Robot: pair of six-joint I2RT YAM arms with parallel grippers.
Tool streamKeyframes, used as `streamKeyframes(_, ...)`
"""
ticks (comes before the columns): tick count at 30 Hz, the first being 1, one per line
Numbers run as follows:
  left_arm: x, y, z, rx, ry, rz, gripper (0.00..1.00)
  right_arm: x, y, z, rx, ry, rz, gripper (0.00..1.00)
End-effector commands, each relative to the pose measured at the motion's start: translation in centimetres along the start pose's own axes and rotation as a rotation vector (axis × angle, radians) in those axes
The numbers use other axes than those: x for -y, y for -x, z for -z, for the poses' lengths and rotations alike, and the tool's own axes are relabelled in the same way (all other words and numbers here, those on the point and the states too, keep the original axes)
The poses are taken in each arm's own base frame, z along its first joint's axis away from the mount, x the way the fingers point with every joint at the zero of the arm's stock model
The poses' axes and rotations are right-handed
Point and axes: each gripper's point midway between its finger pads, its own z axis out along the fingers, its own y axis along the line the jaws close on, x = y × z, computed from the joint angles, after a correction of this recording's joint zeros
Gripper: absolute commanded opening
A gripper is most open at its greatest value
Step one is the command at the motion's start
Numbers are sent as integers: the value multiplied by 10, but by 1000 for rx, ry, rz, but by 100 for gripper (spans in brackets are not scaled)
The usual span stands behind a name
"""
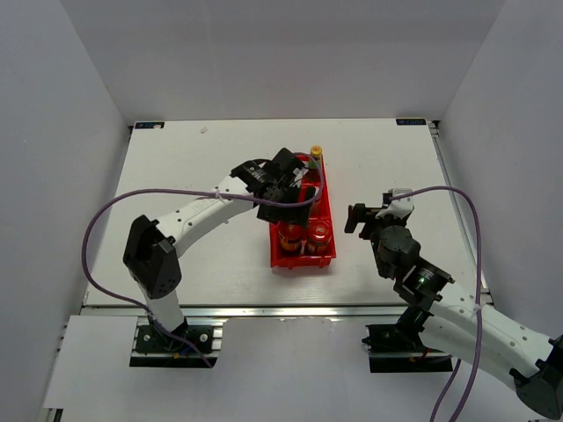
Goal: Organize the condiment bottles
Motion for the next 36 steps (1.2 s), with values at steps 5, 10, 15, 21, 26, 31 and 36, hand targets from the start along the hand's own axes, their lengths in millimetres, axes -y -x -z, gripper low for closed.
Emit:
streamKeyframes(5, -5, 33, 70, 232, 33, -10, 98, 0, 19, 0, 57, -10, -60, 89)
streamKeyframes(10, -65, 50, 98, 382, 287, 113, 98, 2, 18, -6, 34, -62, -54, 89)
streamKeyframes(15, -183, 75, 116, 578, 374, 542, 98, 33, 10, -18, -23, -257, -156, 89)
streamKeyframes(21, -226, 46, 155, 879, 473, 619, 98, 72, -5, -29, -79, -340, -244, 89)
streamKeyframes(26, -248, 20, 187, 1039, 576, 681, 98, 74, 0, -23, -48, -330, -267, 89)
streamKeyframes(31, -252, 10, 198, 1099, 584, 720, 98, 75, 9, -20, -6, -312, -272, 89)
streamKeyframes(36, -254, 9, 201, 1098, 602, 724, 98, 77, 9, -17, 1, -301, -234, 90)
